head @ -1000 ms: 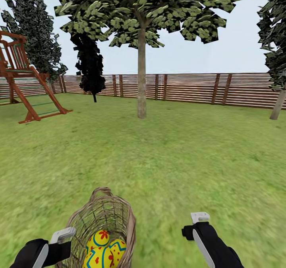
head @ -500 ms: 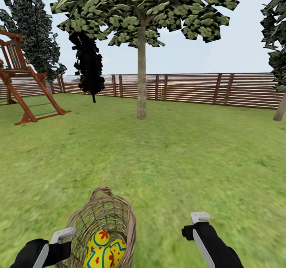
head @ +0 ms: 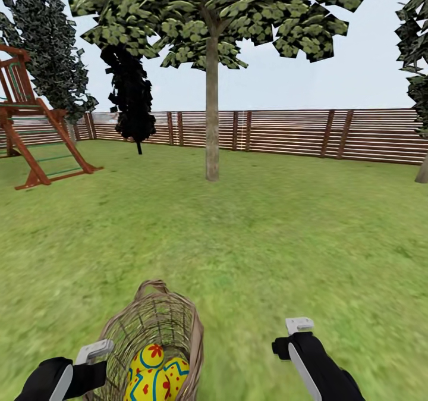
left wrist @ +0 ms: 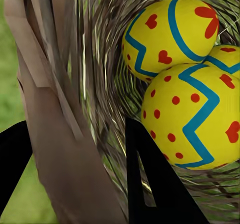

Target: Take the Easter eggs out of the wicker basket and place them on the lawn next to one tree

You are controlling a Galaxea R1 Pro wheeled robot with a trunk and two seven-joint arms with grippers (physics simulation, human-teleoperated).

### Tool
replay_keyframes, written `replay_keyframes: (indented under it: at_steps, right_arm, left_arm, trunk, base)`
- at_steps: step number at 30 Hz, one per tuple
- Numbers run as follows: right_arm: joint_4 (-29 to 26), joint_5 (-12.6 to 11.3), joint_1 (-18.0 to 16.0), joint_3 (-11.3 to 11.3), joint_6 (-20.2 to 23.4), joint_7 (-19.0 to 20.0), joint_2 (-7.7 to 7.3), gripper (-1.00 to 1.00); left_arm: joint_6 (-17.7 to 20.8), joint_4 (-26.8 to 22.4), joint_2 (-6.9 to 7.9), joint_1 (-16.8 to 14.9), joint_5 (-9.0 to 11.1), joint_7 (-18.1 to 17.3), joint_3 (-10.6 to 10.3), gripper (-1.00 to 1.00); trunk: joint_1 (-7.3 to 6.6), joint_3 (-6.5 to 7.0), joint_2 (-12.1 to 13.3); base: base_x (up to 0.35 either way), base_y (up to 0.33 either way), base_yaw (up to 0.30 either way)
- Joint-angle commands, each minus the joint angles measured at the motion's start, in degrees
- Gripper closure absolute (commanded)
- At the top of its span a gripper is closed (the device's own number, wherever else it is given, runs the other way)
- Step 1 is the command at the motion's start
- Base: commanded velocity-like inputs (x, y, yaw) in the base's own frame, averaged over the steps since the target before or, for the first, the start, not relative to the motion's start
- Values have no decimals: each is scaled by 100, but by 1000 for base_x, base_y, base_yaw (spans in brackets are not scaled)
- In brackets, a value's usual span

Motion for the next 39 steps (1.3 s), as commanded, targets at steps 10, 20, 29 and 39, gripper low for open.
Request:
replay_keyframes:
  at_steps: [10, 20, 29, 39]
  right_arm:
    - [-6, -60, -4, 34, 18, -55, 0, -100]
    - [-6, -60, -4, 34, 18, -55, 0, -100]
    - [-6, -60, -4, 34, 18, -55, 0, -100]
    - [-6, -60, -4, 34, 18, -55, 0, -100]
  left_arm:
    - [28, -6, -1, -5, 41, -41, 9, 100]
    - [28, -6, -1, -5, 41, -41, 10, 100]
    - [28, -6, 0, -5, 41, -41, 10, 100]
    - [28, -15, 7, -5, 41, -41, 10, 100]
  trunk:
    - [3, -6, -3]
    - [3, -6, -3]
    - [3, -6, -3]
    - [3, -6, -3]
  base:
    - [343, 0, 0]
    - [343, 0, 0]
    - [343, 0, 0]
    - [343, 0, 0]
